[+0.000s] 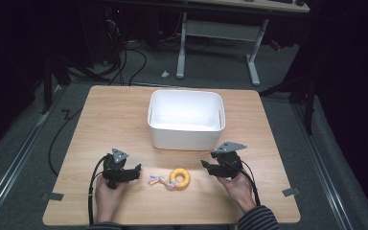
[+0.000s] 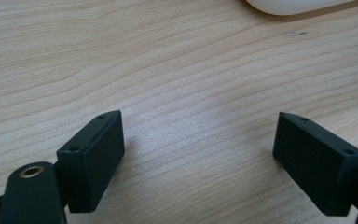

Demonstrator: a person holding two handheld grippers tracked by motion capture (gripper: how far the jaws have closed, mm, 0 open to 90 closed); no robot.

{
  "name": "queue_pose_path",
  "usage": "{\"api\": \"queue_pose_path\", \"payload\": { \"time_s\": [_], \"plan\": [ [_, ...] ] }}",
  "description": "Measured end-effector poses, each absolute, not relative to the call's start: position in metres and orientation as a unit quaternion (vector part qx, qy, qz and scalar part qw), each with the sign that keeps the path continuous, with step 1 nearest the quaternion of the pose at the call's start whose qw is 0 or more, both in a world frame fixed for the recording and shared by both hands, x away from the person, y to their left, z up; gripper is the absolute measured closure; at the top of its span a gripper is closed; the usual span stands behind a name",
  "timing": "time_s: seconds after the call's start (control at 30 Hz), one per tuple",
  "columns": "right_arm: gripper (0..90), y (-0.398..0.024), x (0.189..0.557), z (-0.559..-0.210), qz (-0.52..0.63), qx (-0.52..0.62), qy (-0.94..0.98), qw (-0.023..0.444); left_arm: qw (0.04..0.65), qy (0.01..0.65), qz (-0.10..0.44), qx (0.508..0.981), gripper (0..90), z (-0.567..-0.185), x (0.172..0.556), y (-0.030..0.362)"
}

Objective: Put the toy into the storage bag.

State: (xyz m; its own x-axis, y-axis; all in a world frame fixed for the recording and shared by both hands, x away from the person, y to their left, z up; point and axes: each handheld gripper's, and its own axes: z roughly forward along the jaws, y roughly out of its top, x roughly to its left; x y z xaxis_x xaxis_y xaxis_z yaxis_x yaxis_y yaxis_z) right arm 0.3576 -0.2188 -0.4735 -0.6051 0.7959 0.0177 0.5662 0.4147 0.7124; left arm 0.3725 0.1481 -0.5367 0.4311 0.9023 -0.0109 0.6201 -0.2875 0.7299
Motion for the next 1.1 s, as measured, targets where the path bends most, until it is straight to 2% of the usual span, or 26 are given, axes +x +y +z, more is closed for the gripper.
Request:
{"api": "queue_pose_path", "payload": {
  "time_s": [1.1],
  "plan": [
    [50.1, -0.156, 0.363, -0.489, 0.313, 0.341, 0.881, 0.098, 0.339, 0.491, 0.208, 0.775, 16.8, -0.537, 0.372, 0.148]
  ]
}}
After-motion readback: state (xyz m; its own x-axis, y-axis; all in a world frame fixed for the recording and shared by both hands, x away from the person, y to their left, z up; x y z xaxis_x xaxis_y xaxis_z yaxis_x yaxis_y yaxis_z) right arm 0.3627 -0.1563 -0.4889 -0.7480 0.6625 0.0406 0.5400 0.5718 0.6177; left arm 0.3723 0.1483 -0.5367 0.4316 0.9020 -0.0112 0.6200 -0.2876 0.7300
